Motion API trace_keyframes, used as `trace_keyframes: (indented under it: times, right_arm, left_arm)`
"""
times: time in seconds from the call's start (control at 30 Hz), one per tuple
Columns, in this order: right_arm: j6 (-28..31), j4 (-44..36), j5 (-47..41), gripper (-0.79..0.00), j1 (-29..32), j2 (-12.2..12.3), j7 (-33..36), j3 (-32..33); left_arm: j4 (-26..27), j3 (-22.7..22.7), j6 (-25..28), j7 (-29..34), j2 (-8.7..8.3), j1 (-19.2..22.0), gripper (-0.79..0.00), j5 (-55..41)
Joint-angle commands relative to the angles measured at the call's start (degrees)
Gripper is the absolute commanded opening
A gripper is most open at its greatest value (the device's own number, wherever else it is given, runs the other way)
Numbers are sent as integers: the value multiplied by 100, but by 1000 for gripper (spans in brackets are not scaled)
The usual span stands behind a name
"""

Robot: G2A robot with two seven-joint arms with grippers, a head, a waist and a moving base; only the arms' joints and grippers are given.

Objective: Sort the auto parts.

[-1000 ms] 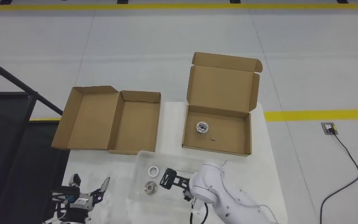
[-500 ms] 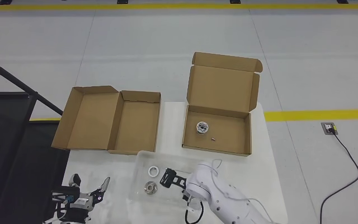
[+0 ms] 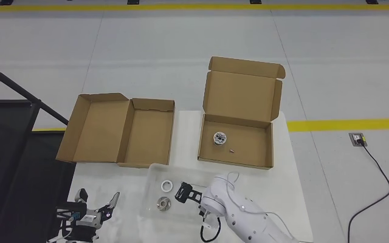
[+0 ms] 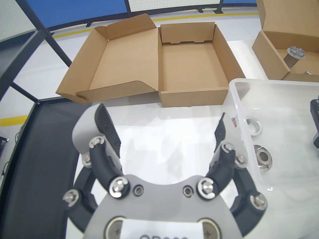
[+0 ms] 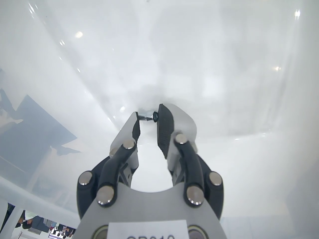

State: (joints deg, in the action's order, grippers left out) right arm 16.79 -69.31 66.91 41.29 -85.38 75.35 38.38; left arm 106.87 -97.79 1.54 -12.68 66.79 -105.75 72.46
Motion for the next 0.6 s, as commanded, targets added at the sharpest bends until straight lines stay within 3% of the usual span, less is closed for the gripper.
trace_keyframes:
  times: [0.0, 0.3, 0.57]
  right_arm:
    - [-10, 14, 23, -785, -15, -7, -2, -3]
    - [113, -306, 4, -785, 68, 69, -159, 276]
    - [871, -1835, -130, -785, 731, 452, -860, 1447]
  left_arm:
    - [0, 0, 0, 0, 0, 0, 0, 0]
    - [0, 0, 0, 0, 0, 0, 0, 0]
    - [0, 0, 0, 0, 0, 0, 0, 0]
